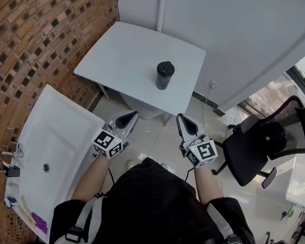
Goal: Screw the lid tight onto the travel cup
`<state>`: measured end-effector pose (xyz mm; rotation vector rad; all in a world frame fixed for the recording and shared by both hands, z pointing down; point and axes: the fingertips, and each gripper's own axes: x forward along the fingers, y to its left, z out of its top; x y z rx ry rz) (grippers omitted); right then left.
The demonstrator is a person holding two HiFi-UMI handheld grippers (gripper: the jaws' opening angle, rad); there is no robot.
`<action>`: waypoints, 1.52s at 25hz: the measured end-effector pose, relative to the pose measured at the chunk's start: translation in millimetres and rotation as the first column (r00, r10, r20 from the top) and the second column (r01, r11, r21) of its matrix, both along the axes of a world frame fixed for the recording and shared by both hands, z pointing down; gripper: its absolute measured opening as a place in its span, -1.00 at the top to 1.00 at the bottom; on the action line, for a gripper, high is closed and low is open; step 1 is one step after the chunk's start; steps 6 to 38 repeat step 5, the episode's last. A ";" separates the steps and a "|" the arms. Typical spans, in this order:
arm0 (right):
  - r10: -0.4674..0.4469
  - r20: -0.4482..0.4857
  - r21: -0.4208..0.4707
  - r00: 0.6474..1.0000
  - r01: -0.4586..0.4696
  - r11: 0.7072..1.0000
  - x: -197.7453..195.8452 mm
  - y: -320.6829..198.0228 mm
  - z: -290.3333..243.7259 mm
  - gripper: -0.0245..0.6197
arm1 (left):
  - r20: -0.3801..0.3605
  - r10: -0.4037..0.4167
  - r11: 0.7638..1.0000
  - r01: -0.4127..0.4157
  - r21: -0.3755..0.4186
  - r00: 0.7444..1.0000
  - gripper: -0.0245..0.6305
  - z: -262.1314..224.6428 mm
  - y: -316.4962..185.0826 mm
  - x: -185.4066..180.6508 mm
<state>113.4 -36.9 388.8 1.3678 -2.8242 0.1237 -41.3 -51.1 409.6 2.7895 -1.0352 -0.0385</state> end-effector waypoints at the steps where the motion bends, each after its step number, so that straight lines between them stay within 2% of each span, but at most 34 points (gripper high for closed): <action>1: 0.000 -0.002 0.002 1.000 0.000 1.000 0.8 -1.0 -1.2 0.92 | 0.016 0.012 1.000 -0.012 0.009 1.000 0.92 0.1 0.8 3.0; 5: -0.001 -0.007 0.003 1.000 0.001 1.000 1.2 -4.2 -8.3 0.92 | 0.060 0.058 0.998 -0.060 0.033 0.997 0.92 -0.2 3.8 14.9; 38: -0.001 -0.007 0.003 1.000 0.001 1.000 1.2 -4.2 -8.3 0.92 | 0.060 0.058 0.998 -0.060 0.033 0.997 0.92 -0.2 3.8 14.9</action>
